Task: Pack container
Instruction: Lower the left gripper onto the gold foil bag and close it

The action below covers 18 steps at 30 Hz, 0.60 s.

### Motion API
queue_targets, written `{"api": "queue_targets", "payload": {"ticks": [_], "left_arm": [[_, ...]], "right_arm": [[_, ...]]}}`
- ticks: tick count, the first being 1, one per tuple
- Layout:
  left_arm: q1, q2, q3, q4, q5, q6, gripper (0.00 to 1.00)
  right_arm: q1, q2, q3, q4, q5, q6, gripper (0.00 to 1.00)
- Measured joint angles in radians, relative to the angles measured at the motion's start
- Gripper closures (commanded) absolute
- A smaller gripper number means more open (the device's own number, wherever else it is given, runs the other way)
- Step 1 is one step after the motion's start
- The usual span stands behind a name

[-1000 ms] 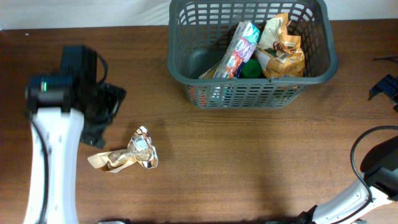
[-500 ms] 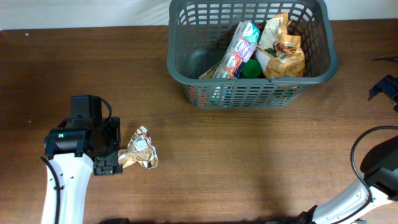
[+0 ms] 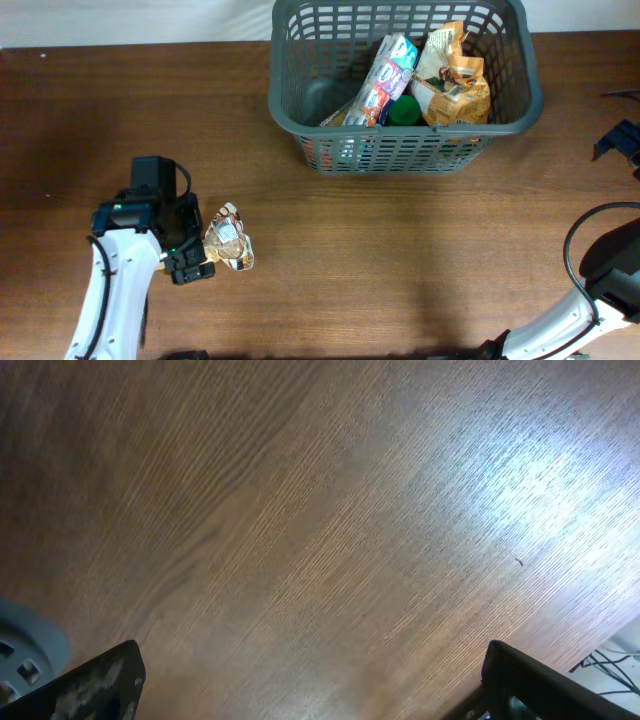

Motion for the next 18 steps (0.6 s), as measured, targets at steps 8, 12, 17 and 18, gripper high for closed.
{"api": "queue_targets", "payload": {"ticks": [8, 12, 17, 18], "left_arm": [[0.000, 0.000, -0.135, 0.132, 0.006, -0.014, 0.01], [0.000, 0.000, -0.204, 0.178, -0.003, -0.014, 0.01], [0.000, 0.000, -0.245, 0.189, -0.032, -0.014, 0.01], [0.000, 0.000, -0.247, 0.193, -0.038, -0.014, 0.01]], "right_arm": [[0.000, 0.000, 0.000, 0.000, 0.000, 0.000, 0.01], [0.000, 0.000, 0.000, 0.000, 0.000, -0.001, 0.01], [0.000, 0.000, 0.000, 0.000, 0.000, 0.000, 0.01], [0.000, 0.000, 0.000, 0.000, 0.000, 0.000, 0.01]]}}
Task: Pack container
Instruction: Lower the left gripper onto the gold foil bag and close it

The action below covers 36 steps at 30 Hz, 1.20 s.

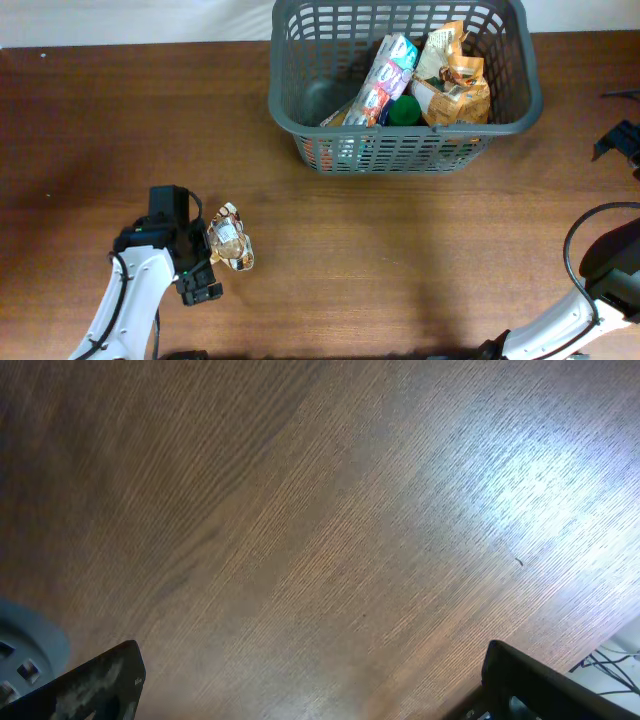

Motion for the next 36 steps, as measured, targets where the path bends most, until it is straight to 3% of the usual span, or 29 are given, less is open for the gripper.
{"api": "queue_targets", "payload": {"ticks": [15, 25, 28, 33, 36], "left_arm": [[0.000, 0.126, -0.003, 0.226, -0.038, 0.000, 0.01], [0.003, 0.185, 0.014, 0.233, -0.018, 0.000, 0.00], [0.003, 0.188, 0.014, 0.232, -0.013, -0.005, 0.30], [0.003, 0.202, 0.012, 0.256, 0.011, -0.004, 0.98], [0.003, 0.206, 0.012, 0.294, 0.028, 0.000, 0.98]], "right_arm": [[0.000, 0.000, 0.000, 0.000, 0.000, 0.000, 0.01], [0.000, 0.000, 0.000, 0.000, 0.000, 0.000, 0.01], [0.000, 0.000, 0.000, 0.000, 0.000, 0.000, 0.01], [0.000, 0.000, 0.000, 0.000, 0.000, 0.000, 0.01], [0.000, 0.000, 0.000, 0.000, 0.000, 0.000, 0.01]]}}
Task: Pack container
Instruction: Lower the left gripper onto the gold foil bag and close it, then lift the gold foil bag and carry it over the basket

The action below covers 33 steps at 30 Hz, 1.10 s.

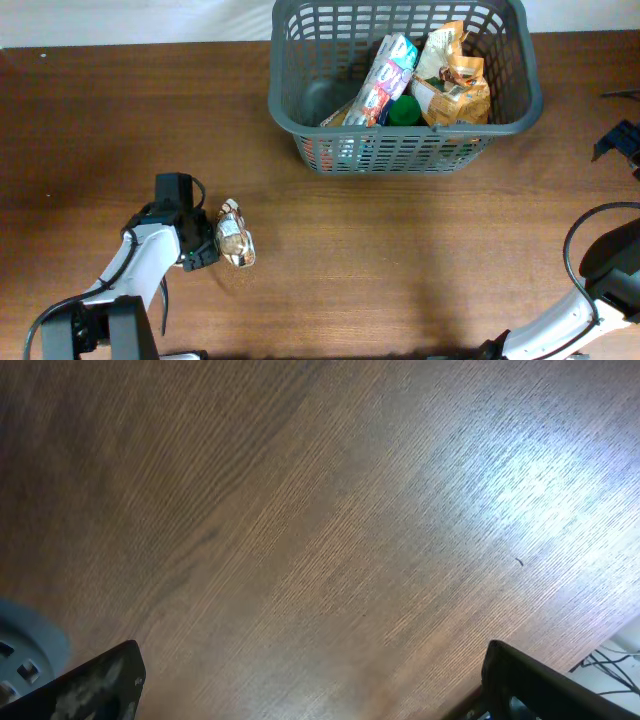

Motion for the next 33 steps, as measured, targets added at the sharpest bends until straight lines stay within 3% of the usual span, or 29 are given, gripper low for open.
{"api": "queue_targets", "payload": {"ticks": [6, 10, 15, 24, 33], "left_arm": [[0.000, 0.009, -0.003, 0.209, 0.068, 0.124, 0.98], [0.000, 0.018, 0.030, 0.418, 0.146, 0.309, 0.98], [0.000, 0.018, 0.216, 0.653, 0.278, 0.569, 0.98], [-0.021, -0.002, 0.672, 0.678, 0.397, 0.874, 0.98], [-0.213, -0.024, 0.973, 0.681, 0.381, 1.171, 0.98]], "right_arm": [[0.000, 0.000, 0.000, 0.000, 0.000, 0.000, 0.01], [0.000, 0.000, 0.000, 0.000, 0.000, 0.000, 0.01], [0.000, 0.000, 0.000, 0.000, 0.000, -0.001, 0.01], [0.000, 0.000, 0.000, 0.000, 0.000, 0.000, 0.01], [0.000, 0.000, 0.000, 0.000, 0.000, 0.000, 0.01]]}}
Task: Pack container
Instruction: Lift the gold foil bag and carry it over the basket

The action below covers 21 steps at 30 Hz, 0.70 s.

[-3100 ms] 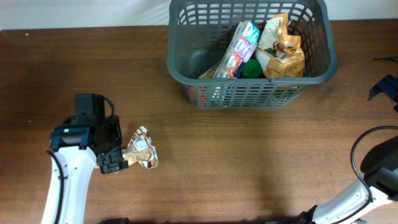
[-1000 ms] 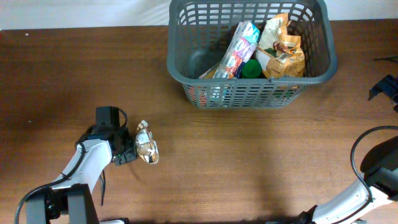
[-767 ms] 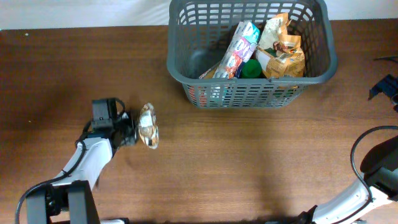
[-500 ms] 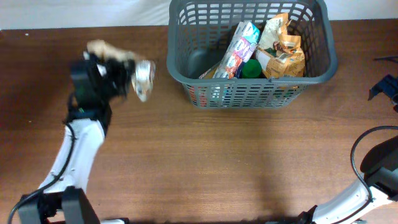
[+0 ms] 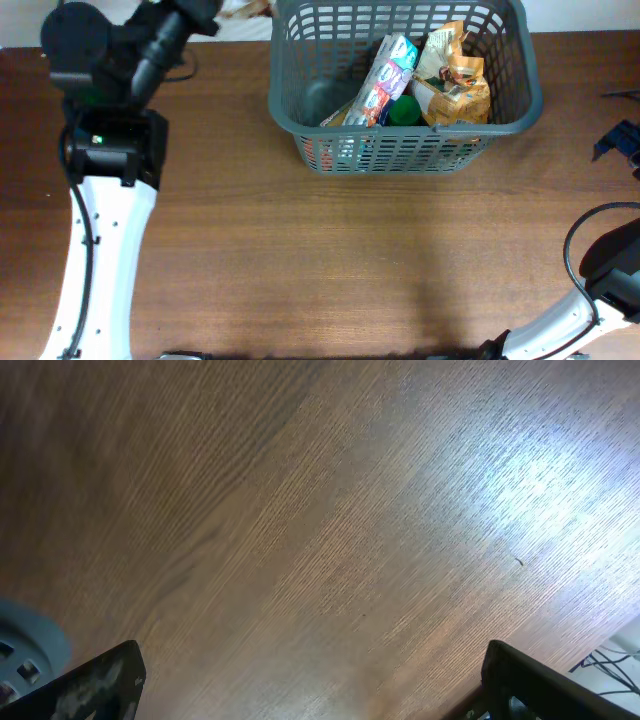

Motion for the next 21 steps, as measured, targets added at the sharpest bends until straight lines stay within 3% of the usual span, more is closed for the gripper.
{"api": "queue_targets", "payload": {"ticks": [5, 14, 21], "left_arm": [[-0.093, 0.051, 0.111, -0.072, -0.010, 0.090, 0.98], [-0.147, 0.365, 0.544, -0.628, -0.005, 0.318, 0.98], [-0.169, 0.532, 0.639, -0.711, 0.041, 0.389, 0.98]], "right_arm": [[0.000, 0.000, 0.000, 0.000, 0.000, 0.000, 0.01], [0.000, 0.000, 0.000, 0.000, 0.000, 0.000, 0.01], [0.000, 0.000, 0.000, 0.000, 0.000, 0.000, 0.01]]}}
